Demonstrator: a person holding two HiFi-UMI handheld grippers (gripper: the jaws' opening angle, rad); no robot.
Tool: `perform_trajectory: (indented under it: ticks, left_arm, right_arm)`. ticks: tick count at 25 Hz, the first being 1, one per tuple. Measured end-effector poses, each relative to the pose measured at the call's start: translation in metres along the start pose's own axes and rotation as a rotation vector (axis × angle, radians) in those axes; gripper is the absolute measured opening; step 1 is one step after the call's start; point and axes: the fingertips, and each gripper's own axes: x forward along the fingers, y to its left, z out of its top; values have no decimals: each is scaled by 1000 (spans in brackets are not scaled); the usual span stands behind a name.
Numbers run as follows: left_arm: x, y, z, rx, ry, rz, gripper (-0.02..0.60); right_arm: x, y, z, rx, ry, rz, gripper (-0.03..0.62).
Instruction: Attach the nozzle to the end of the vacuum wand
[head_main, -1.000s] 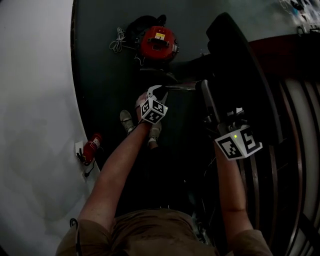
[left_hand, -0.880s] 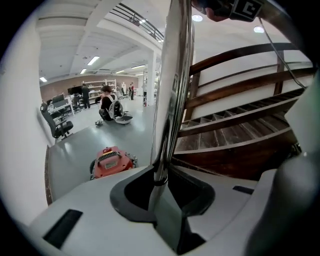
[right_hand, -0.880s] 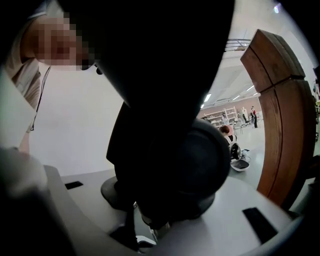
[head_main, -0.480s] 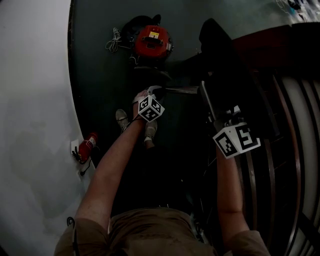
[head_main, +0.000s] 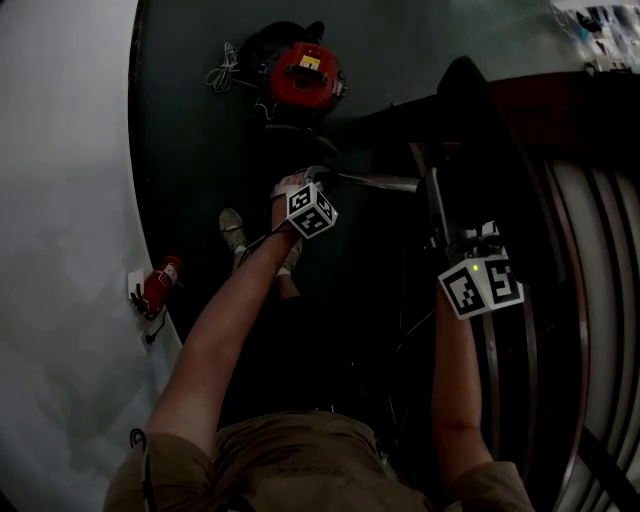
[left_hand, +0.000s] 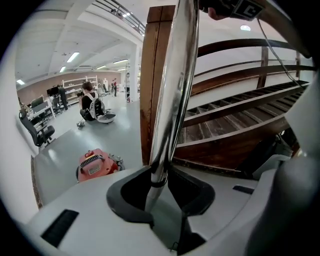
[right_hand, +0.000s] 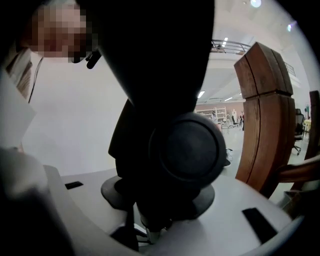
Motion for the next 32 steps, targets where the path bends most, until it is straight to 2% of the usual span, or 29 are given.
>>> perform_trajectory:
  ticks: [2,6,8,14,22,25,27,32]
  left_arm:
    - [2,-2,1,5,16,-3,95]
    - [1,-1,-2,15,-5,-7,97]
    - [0,1,-3,34,-10,-8,97]
    - [2,-1,-2,55,16,-18,98]
    - [10,4,2,68,38,0,98]
    - [11,-1,0,91,65,5,105]
    - [10,-7,0,106,94,2,107]
    - [13,-17,0,96,119,-31,110]
  right_arm:
    - [-6,-2,-4,-7,-42,-21,161]
    - [-24,-9,-11,60,-216,-82,161]
    - [-26,-5,-12,51,-232,-88,160]
    - [-2,5,-7,-89,-36,-114,160]
    - [13,-5,-8,-35,91,-72,158]
    - [11,-10,-19,69,123,-31,158]
    - [5,-13,-22,103,70,-29,158]
    - [-25,-5,-26,-28,-194,-142,156]
